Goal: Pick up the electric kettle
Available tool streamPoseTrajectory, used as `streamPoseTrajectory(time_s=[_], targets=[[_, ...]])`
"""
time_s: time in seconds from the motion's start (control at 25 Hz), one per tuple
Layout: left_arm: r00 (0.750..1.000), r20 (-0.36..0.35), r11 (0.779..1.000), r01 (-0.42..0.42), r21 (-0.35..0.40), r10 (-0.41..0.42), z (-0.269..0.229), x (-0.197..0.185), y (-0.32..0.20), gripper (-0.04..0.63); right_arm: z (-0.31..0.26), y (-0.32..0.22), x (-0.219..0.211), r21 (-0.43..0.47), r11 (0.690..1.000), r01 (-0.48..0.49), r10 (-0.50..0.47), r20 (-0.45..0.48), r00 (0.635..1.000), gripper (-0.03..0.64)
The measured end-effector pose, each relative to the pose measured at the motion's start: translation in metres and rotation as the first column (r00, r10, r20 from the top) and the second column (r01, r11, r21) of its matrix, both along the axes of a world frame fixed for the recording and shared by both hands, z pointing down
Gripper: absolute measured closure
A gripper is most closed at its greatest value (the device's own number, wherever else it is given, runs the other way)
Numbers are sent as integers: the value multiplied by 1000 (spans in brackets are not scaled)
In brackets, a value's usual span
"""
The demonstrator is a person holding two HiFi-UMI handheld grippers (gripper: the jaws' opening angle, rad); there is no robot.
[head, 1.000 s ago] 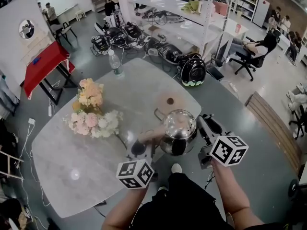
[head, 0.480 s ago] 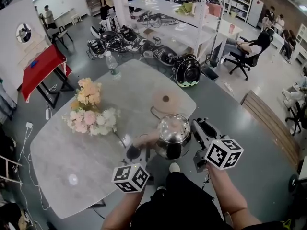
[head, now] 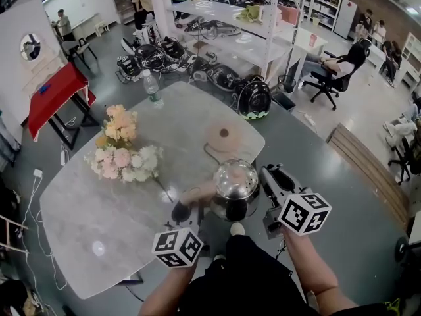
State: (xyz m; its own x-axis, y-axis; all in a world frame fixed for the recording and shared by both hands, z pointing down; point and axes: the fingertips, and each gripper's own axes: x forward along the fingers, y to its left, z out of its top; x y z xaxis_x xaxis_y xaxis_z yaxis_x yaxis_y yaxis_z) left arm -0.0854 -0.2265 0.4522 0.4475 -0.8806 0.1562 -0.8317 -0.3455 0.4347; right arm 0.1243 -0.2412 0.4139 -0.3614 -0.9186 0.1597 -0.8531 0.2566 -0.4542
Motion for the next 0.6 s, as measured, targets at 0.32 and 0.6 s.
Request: streamPoseTrajectory(time_s=[0.32,0.6], targets=[[1000,-2,1000,5,1,-5,-2,-5,8,474,-3,7,-5,9,1000,2,-2,5,1000,528],[1000,7,1000,13,5,-13,-5,-12,14,474,-1,15,-11,4,1000,4,-4,12,1000,528]])
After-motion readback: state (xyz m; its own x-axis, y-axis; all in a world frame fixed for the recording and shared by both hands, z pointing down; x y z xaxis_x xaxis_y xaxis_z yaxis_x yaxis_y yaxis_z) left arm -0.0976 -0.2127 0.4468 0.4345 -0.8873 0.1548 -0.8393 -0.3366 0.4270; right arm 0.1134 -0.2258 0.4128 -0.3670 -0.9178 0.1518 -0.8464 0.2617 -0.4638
